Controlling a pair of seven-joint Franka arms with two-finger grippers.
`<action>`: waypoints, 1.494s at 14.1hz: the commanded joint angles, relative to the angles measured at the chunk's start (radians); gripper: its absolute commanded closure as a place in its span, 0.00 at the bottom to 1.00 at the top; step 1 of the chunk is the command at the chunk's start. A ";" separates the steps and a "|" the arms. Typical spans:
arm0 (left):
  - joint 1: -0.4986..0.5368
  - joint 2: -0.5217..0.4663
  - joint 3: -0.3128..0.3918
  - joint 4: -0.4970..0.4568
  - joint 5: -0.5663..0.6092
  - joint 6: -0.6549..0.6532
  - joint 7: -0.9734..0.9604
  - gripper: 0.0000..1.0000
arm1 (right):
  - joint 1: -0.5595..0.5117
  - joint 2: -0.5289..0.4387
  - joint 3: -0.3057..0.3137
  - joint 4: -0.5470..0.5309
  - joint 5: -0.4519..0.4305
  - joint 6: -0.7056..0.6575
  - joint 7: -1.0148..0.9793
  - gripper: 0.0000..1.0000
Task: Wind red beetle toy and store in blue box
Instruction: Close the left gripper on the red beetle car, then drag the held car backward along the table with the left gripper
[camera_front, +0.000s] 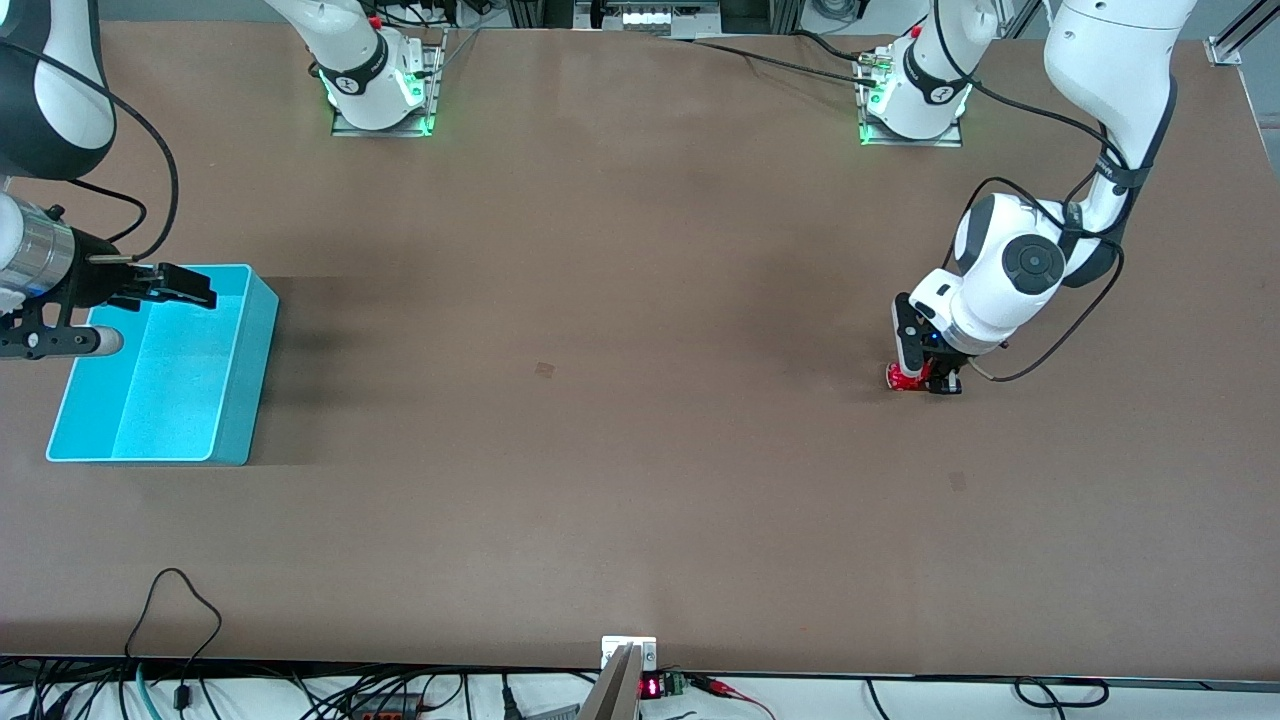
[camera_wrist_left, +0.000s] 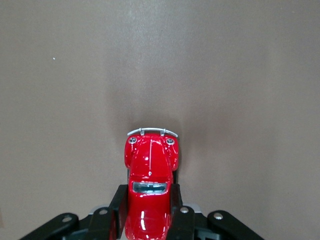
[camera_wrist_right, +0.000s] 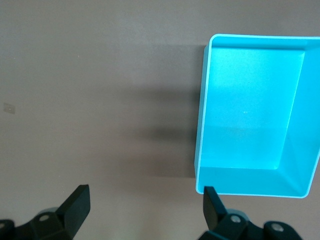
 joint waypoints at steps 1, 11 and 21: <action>0.011 0.015 0.005 0.006 0.024 0.003 0.011 0.92 | 0.000 -0.003 0.002 0.004 0.009 -0.014 -0.009 0.00; 0.212 0.081 0.002 0.048 0.024 -0.004 0.159 0.93 | -0.002 -0.003 0.002 0.006 0.012 -0.013 -0.014 0.00; 0.290 0.064 -0.004 0.073 0.023 -0.013 0.248 0.00 | -0.002 -0.003 0.002 0.004 0.014 -0.013 -0.014 0.00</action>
